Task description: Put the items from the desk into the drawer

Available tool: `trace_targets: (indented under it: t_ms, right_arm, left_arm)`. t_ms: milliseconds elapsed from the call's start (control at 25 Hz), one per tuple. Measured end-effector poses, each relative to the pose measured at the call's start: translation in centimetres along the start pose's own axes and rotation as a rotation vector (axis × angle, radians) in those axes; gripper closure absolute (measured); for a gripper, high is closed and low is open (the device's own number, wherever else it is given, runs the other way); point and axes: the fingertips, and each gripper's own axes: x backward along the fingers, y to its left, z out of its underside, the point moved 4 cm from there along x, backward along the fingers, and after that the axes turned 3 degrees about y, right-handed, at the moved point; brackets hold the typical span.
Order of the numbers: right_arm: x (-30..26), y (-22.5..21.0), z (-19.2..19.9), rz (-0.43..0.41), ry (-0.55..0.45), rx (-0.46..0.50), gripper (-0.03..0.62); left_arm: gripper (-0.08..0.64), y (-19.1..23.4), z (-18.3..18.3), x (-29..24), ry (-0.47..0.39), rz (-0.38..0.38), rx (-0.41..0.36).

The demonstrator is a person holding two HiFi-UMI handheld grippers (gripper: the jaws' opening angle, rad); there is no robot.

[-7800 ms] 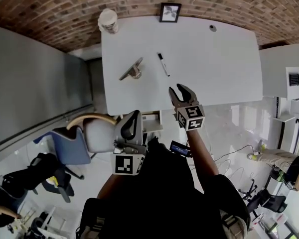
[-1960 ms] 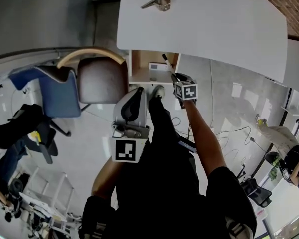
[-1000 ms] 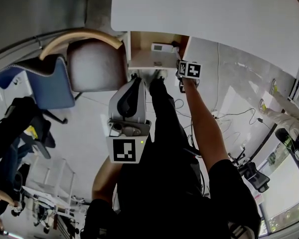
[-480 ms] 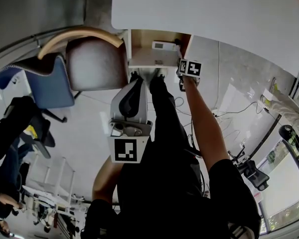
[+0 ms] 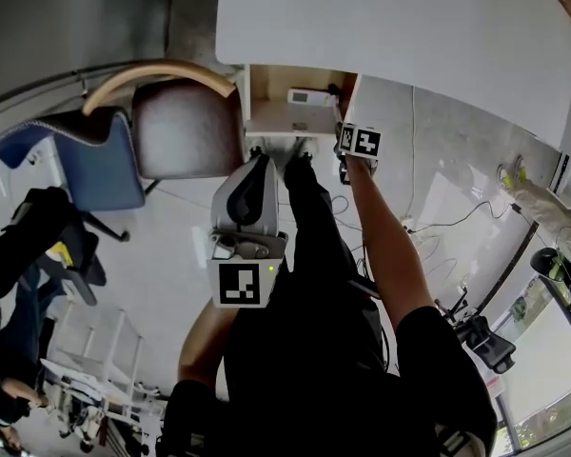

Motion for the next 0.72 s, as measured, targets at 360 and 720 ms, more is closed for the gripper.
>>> trace_targets:
  t_ms: [360, 720]
  right_arm:
    - [8.1, 0.9, -0.4, -0.044, -0.099, 0.028, 0.588]
    - [22.0, 4.1, -6.2, -0.181, -0.443, 0.116, 0.588]
  left_arm:
    - [0.540, -2.4, -4.2, 2.3, -0.052, 0.007, -0.018]
    - [0.540, -3.7, -8.1, 3.4, -0.104, 0.029, -0.042]
